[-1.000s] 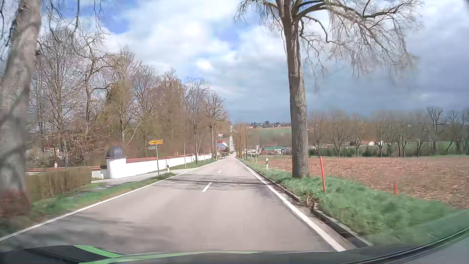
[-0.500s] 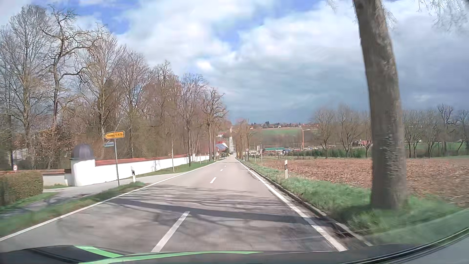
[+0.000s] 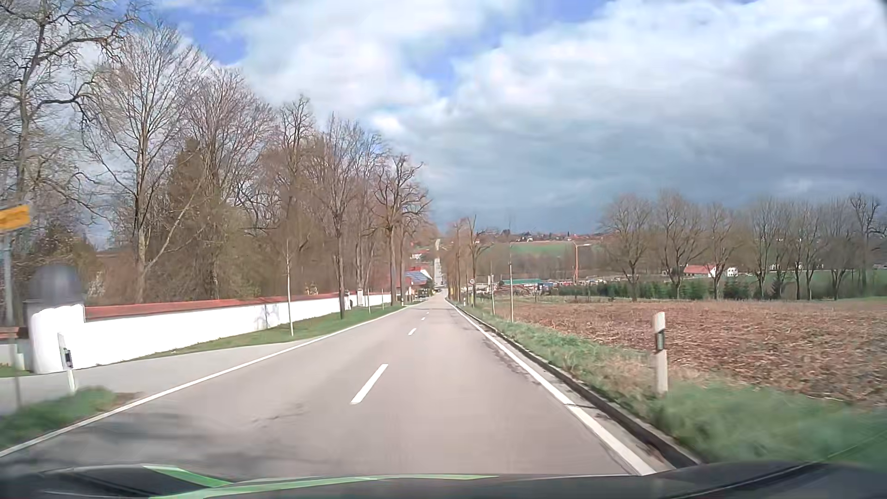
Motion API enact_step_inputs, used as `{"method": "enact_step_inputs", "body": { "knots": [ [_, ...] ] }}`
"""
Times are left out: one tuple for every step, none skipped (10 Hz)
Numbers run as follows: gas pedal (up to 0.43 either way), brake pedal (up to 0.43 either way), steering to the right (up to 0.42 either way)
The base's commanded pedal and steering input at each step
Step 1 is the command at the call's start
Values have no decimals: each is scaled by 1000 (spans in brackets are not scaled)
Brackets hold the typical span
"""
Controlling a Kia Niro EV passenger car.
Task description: Follow the waypoints while adhering to traffic rules and regulations
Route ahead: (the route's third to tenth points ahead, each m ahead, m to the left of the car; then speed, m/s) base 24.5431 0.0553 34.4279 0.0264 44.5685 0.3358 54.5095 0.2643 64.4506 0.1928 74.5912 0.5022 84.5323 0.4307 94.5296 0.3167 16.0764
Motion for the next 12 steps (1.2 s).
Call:
{"method": "enact_step_inputs", "body": {
  "knots": [
    [0,110,-2],
    [0,104,-2],
    [0,98,-2],
    [0,91,-2],
    [0,91,-2],
    [0,85,-2],
    [0,79,-2],
    [0,73,-2],
    [0,55,-1],
    [0,49,-1],
    [0,43,0],
    [0,43,0]
  ]
}}
